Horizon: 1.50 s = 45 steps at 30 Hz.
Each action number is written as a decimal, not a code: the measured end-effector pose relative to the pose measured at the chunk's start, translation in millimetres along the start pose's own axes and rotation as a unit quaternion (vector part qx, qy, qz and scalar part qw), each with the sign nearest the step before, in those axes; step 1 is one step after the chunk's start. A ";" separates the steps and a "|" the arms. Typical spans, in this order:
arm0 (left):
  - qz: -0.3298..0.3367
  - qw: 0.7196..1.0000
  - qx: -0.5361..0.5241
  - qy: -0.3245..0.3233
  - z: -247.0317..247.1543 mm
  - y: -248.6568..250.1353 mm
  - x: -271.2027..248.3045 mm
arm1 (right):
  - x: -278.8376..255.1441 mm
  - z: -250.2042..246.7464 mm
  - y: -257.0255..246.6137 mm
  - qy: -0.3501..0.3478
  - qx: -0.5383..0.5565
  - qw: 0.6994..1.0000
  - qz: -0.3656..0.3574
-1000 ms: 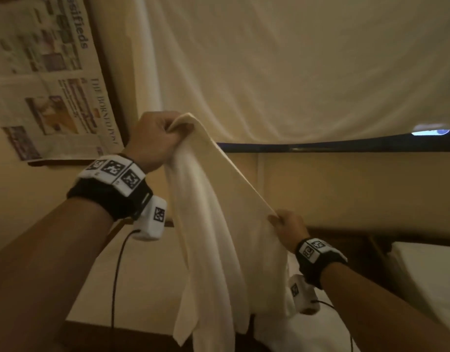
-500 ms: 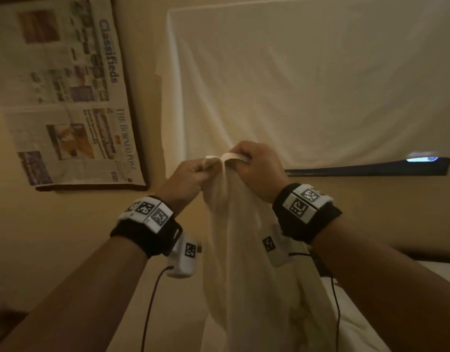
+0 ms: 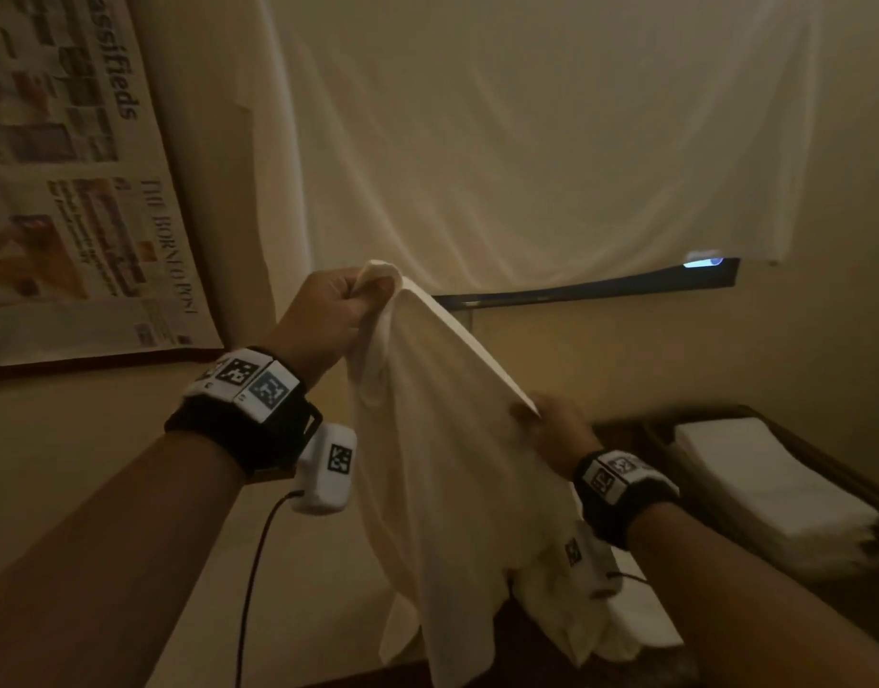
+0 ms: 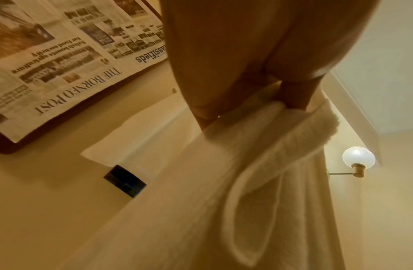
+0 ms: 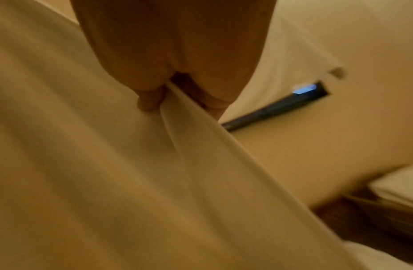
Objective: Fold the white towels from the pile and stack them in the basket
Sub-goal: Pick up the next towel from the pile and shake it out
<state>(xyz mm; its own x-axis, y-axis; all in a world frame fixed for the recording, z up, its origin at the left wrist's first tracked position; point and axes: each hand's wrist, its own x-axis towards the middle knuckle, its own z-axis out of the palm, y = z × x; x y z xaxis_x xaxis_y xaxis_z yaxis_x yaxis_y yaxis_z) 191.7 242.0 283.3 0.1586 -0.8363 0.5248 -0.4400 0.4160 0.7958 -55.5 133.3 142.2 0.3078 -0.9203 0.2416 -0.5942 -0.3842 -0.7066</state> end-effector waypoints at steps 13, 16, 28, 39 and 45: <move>-0.046 0.988 -0.116 -0.087 29.5 12.1 -25.7 | 0.7 -59.2 -95.6 0.216 0.088 0.964 -0.126; -0.003 0.986 -0.153 -0.060 53.3 21.0 -21.4 | -4.8 -79.5 -116.5 0.189 0.036 0.962 -0.195; 0.034 0.996 -0.007 -0.084 134.2 44.5 -0.6 | -30.5 -127.0 -65.7 0.177 0.003 0.967 -0.185; -0.080 0.997 -0.006 -0.008 129.8 49.7 -13.0 | -78.7 -94.3 155.8 0.080 -0.010 0.984 0.158; -0.129 0.989 -0.023 -0.070 109.4 45.0 -43.3 | -51.6 -120.0 96.3 0.163 0.037 0.986 0.019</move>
<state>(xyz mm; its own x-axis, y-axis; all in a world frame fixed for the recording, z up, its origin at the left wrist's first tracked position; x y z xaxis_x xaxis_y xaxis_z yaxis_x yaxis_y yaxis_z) 68.3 257.8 263.3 0.1351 -0.9565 0.2587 -0.3591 0.1961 0.9125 -217.8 134.9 141.5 0.0252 -0.9133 0.4066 -0.5404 -0.3546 -0.7631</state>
